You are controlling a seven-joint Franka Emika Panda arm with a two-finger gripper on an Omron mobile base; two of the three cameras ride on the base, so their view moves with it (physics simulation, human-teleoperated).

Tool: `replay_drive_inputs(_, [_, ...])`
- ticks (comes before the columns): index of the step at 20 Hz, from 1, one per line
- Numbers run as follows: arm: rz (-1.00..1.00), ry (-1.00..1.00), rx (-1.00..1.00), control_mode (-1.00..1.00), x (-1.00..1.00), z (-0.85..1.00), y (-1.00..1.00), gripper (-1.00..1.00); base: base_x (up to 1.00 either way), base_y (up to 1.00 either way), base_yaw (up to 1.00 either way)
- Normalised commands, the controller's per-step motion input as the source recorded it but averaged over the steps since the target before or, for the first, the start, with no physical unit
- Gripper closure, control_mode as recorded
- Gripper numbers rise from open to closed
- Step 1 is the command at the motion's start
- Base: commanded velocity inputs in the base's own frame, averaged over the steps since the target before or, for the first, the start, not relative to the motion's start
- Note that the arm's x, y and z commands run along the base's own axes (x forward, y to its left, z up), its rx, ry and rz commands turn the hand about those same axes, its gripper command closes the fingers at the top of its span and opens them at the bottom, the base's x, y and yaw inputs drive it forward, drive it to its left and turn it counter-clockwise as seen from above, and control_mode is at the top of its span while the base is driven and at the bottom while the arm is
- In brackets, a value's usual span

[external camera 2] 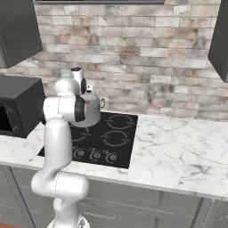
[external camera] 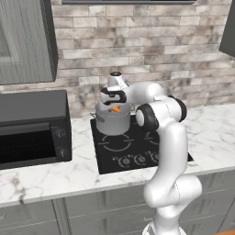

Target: Turn on the burner for the pot on the stove. Wait thirty seconds for the pot to heat up. Then add the carrot to the pot.

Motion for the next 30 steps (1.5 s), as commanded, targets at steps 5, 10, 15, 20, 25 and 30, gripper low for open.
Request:
replay_drive_inputs(5, [0.00,0.06,0.00,-1.00,0.37,-0.19,0.10,1.00,0.00,0.00,0.00])
replay_drive_inputs(10, [0.00,0.05,0.00,-1.00,0.34,-0.18,0.06,1.00,0.00,0.00,0.00])
replay_drive_inputs(15, [0.00,0.04,0.00,-1.00,0.32,-0.19,0.01,1.00,0.00,0.00,0.00])
replay_drive_inputs(20, [0.00,0.03,0.00,-1.00,0.15,-0.15,0.00,-1.00,0.00,0.00,0.00])
replay_drive_inputs(25, [0.00,0.02,0.00,-1.00,0.00,0.00,0.00,-1.00,0.00,0.00,0.00])
replay_drive_inputs(30, [0.00,0.02,0.00,-1.00,-0.10,0.09,-0.14,-1.00,0.00,0.00,0.00])
